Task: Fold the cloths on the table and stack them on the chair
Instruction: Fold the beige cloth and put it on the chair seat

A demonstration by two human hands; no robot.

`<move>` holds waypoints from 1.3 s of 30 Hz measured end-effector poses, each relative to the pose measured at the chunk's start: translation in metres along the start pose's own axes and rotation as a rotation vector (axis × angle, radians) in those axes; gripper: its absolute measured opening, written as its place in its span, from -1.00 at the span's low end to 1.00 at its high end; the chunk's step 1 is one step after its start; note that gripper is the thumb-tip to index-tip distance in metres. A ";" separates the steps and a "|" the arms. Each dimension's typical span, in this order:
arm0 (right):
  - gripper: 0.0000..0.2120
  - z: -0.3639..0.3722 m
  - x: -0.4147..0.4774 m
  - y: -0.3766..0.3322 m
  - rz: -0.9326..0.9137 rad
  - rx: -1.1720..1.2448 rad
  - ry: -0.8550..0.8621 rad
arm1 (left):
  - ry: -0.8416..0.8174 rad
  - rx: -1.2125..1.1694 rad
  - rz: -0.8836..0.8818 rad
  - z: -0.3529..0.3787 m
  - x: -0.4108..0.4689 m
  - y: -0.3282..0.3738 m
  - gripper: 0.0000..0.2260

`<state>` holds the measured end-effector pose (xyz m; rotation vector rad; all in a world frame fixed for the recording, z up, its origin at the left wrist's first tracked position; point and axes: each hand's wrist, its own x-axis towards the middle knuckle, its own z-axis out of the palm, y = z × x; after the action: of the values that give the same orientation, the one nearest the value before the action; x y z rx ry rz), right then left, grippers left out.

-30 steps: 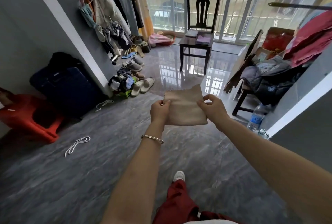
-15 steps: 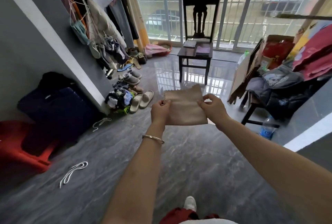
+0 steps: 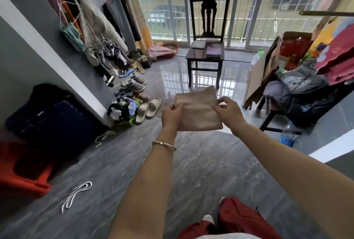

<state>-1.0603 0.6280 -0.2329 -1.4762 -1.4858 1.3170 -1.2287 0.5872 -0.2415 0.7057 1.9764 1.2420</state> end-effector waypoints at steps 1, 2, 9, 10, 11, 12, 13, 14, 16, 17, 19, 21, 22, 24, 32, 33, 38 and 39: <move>-0.83 0.000 0.006 -0.001 -0.002 -0.004 -0.003 | 0.004 -0.003 0.001 0.002 0.006 0.001 -0.77; -0.82 0.000 0.012 -0.003 -0.008 -0.012 -0.004 | 0.006 -0.012 -0.003 0.006 0.011 0.003 -0.77; -0.80 -0.004 0.074 -0.014 -0.031 -0.047 -0.008 | -0.009 -0.040 -0.024 0.031 0.061 0.026 -0.85; -0.80 -0.005 0.082 -0.015 -0.026 -0.044 -0.012 | -0.009 -0.028 -0.023 0.035 0.069 0.030 -0.85; -0.81 -0.005 0.091 -0.017 -0.026 -0.037 -0.017 | -0.006 -0.019 -0.019 0.038 0.078 0.033 -0.86; -0.81 -0.005 0.102 -0.020 -0.027 -0.031 -0.021 | -0.005 -0.017 -0.022 0.043 0.087 0.039 -0.83; -0.82 -0.006 0.111 -0.023 -0.027 -0.024 -0.027 | -0.005 -0.022 -0.032 0.047 0.094 0.043 -0.79; -0.83 -0.007 0.121 -0.026 -0.029 -0.018 -0.034 | -0.003 -0.034 -0.045 0.051 0.101 0.049 -0.75; -0.84 -0.010 0.143 -0.032 -0.037 -0.017 -0.043 | -0.002 -0.046 -0.055 0.061 0.118 0.061 -0.76; -0.84 -0.013 0.153 -0.033 -0.036 -0.020 -0.043 | -0.004 -0.049 -0.056 0.065 0.126 0.065 -0.81; -0.86 -0.018 0.174 -0.037 -0.034 -0.024 -0.047 | -0.001 -0.057 -0.063 0.075 0.140 0.076 -0.86; -0.86 -0.024 0.193 -0.041 -0.036 -0.033 -0.062 | 0.016 -0.029 -0.080 0.085 0.153 0.084 -0.78; -0.85 -0.026 0.202 -0.043 -0.042 -0.034 -0.069 | 0.023 -0.011 -0.078 0.089 0.160 0.087 -0.77; -0.83 -0.030 0.219 -0.048 -0.055 -0.031 -0.081 | 0.028 -0.009 -0.081 0.097 0.171 0.093 -0.75; -0.81 -0.026 0.273 -0.054 -0.036 -0.033 -0.091 | 0.047 -0.027 -0.114 0.113 0.211 0.109 -0.88; -0.81 -0.025 0.278 -0.054 -0.034 -0.034 -0.092 | 0.041 -0.019 -0.116 0.115 0.217 0.109 -0.90; -0.81 -0.016 0.308 -0.059 -0.044 -0.035 -0.087 | 0.011 -0.060 -0.111 0.122 0.251 0.118 -0.79; -0.80 -0.013 0.315 -0.061 -0.045 -0.035 -0.085 | 0.008 -0.066 -0.110 0.122 0.258 0.121 -0.76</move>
<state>-1.1139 0.9446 -0.2330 -1.4157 -1.5948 1.3483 -1.2813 0.8925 -0.2367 0.5523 1.9450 1.2392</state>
